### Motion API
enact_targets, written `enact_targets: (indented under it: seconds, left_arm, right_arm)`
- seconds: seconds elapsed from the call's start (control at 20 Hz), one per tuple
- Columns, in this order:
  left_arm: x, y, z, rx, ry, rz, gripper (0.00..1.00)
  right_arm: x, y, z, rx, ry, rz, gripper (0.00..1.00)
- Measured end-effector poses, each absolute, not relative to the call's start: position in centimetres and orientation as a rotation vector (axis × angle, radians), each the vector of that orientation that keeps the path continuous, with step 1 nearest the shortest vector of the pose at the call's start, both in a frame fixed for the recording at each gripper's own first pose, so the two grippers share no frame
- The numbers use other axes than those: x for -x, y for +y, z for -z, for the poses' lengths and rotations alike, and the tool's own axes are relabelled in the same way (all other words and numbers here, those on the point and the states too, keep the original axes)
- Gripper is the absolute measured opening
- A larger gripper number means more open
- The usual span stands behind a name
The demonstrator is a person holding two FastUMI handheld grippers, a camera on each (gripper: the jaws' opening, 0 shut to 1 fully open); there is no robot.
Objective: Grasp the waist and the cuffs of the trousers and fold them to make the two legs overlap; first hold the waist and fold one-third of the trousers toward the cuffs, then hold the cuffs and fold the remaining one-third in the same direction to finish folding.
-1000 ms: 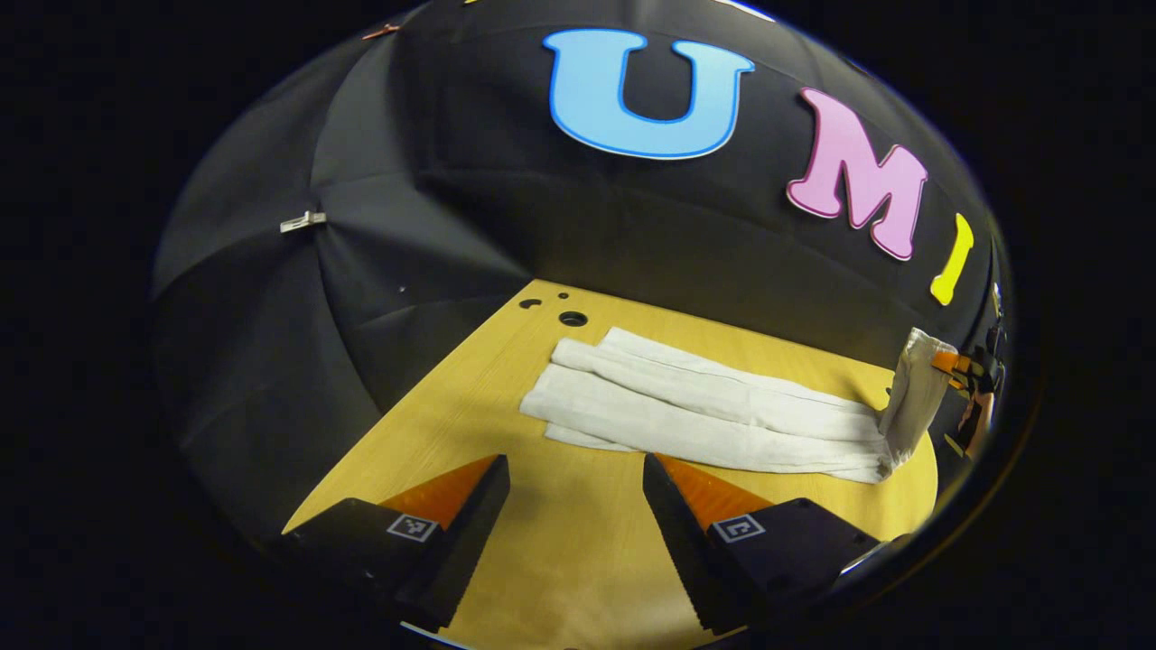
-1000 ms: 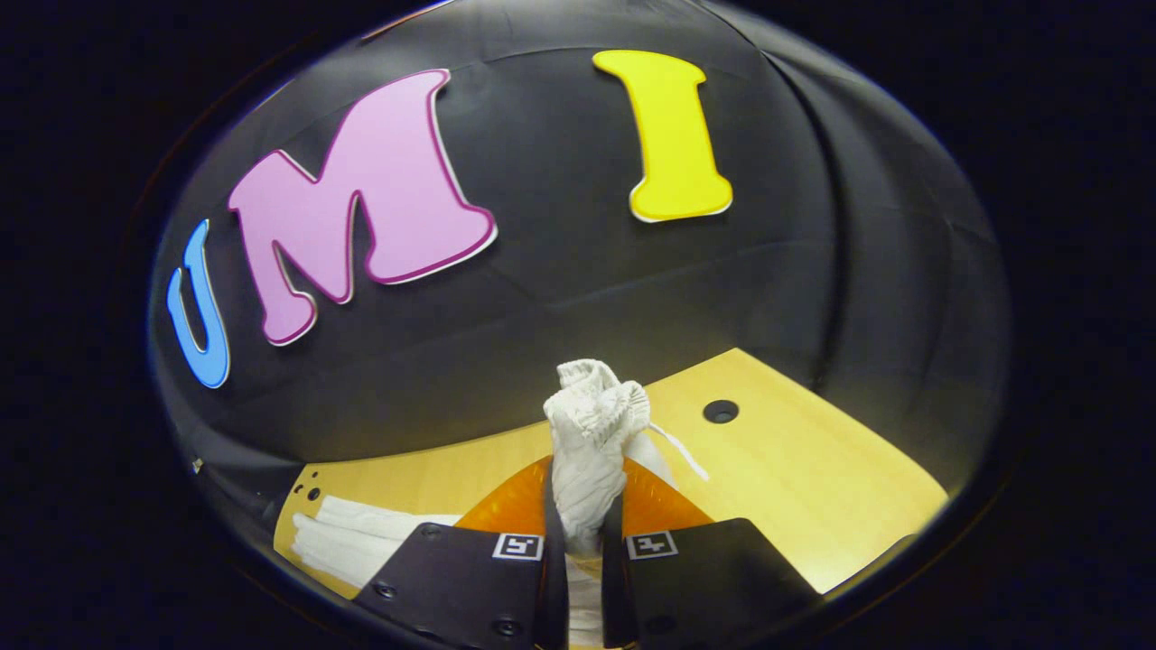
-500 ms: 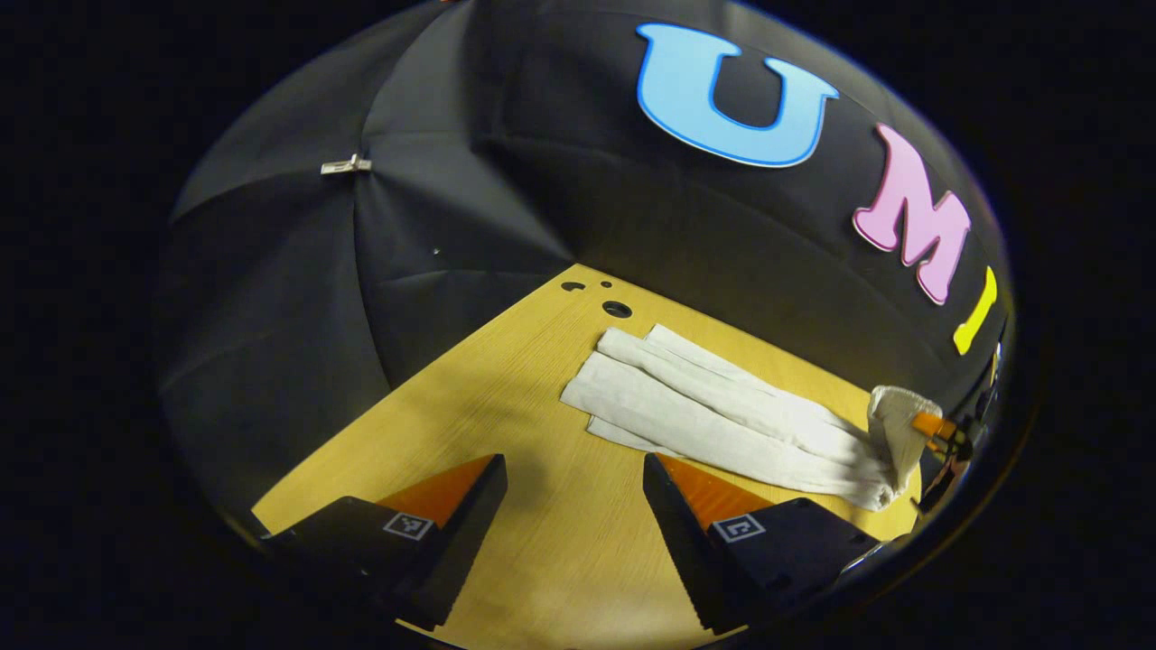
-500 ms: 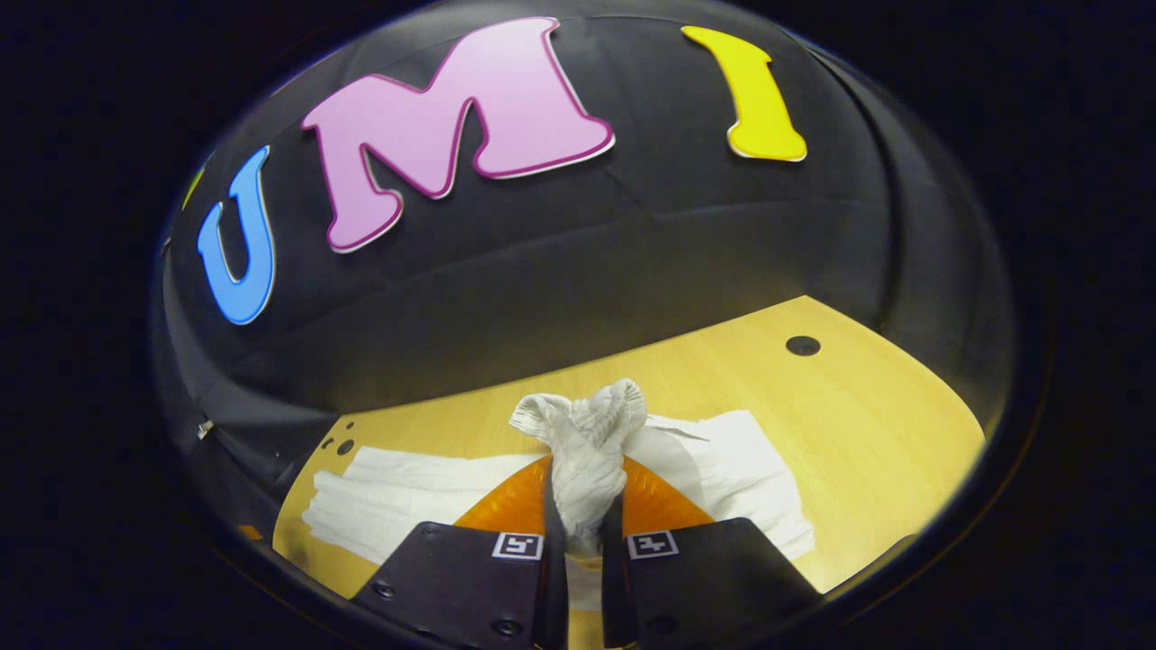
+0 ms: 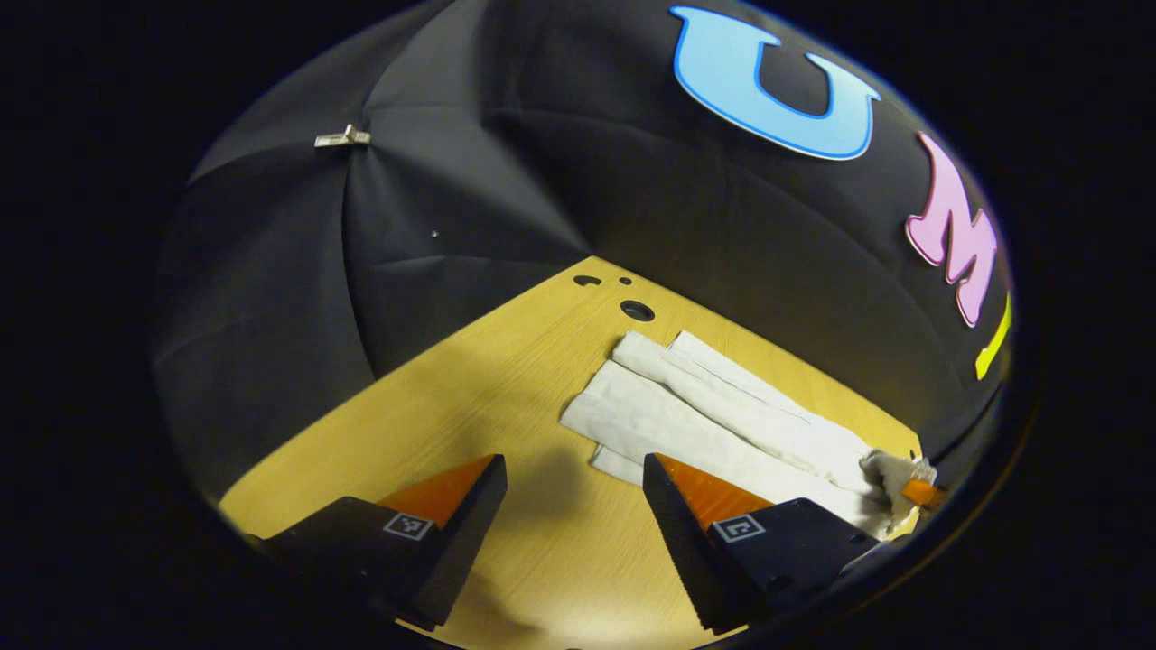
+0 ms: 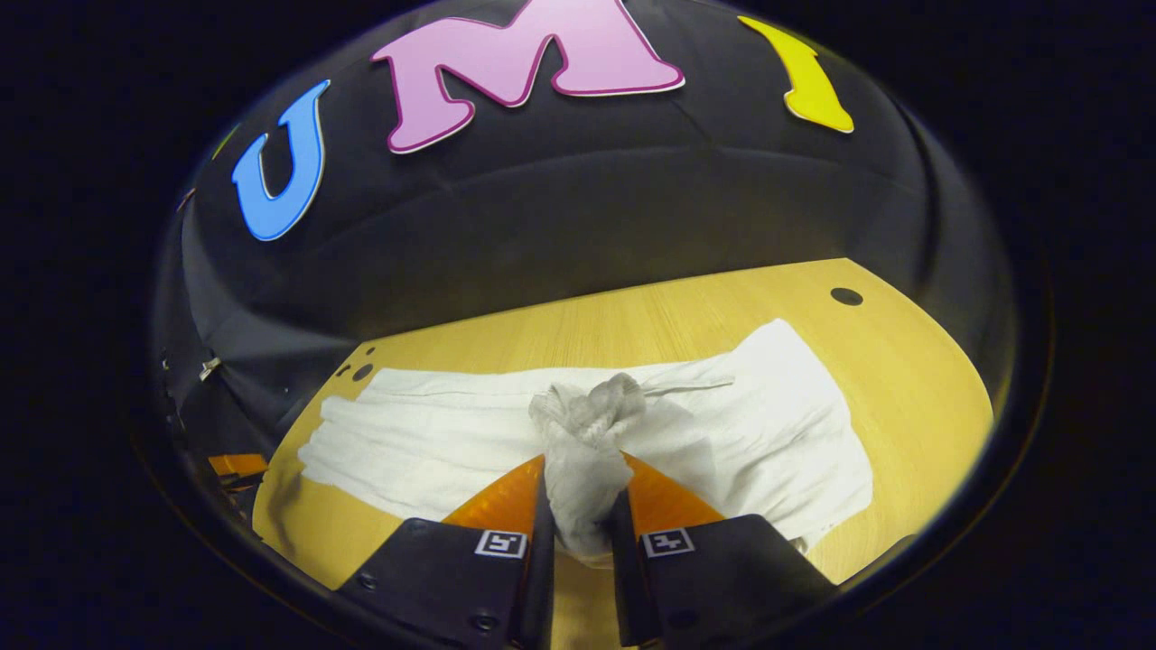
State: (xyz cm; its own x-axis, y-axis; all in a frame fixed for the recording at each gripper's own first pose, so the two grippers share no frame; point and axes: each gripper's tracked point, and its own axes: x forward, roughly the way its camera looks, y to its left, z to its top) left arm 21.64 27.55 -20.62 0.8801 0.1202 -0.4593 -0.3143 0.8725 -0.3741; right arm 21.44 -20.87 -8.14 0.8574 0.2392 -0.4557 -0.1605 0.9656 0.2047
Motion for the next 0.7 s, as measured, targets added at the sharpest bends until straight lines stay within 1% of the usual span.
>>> enact_targets:
  seconds: [0.1, 0.15, 0.2, 0.25, 0.35, 0.5, 0.7]
  left_arm:
    - [-23.6, 26.2, 21.1, 0.491, 0.449, -0.223, 0.96]
    - [-24.3, 25.7, 21.3, 0.491, 0.458, -0.218, 0.96]
    - [-24.9, 25.1, 21.6, 0.483, 0.466, -0.214, 0.96]
    - [-25.4, 24.6, 21.8, 0.474, 0.473, -0.212, 0.96]
    - [-26.6, 24.0, 21.8, 0.462, 0.476, -0.216, 0.96]
    - [-27.6, 24.2, 22.0, 0.45, 0.479, -0.259, 0.96]
    - [-28.7, 24.8, 23.2, 0.462, 0.509, -0.316, 0.96]
  right_arm:
    - [-20.9, -20.7, 8.9, -0.168, 0.533, -0.232, 0.32]
    - [-20.5, -20.4, 8.8, -0.165, 0.535, -0.238, 0.58]
    - [-20.4, -20.5, 8.6, -0.154, 0.527, -0.24, 0.64]
    - [-20.2, -20.7, 8.2, -0.147, 0.52, -0.233, 0.82]
    - [-19.4, -21.2, 7.9, -0.128, 0.511, -0.223, 1.0]
    - [-17.7, -22.8, 7.4, -0.114, 0.506, -0.201, 0.99]
    - [-14.1, -26.5, 7.6, -0.071, 0.515, -0.147, 0.99]
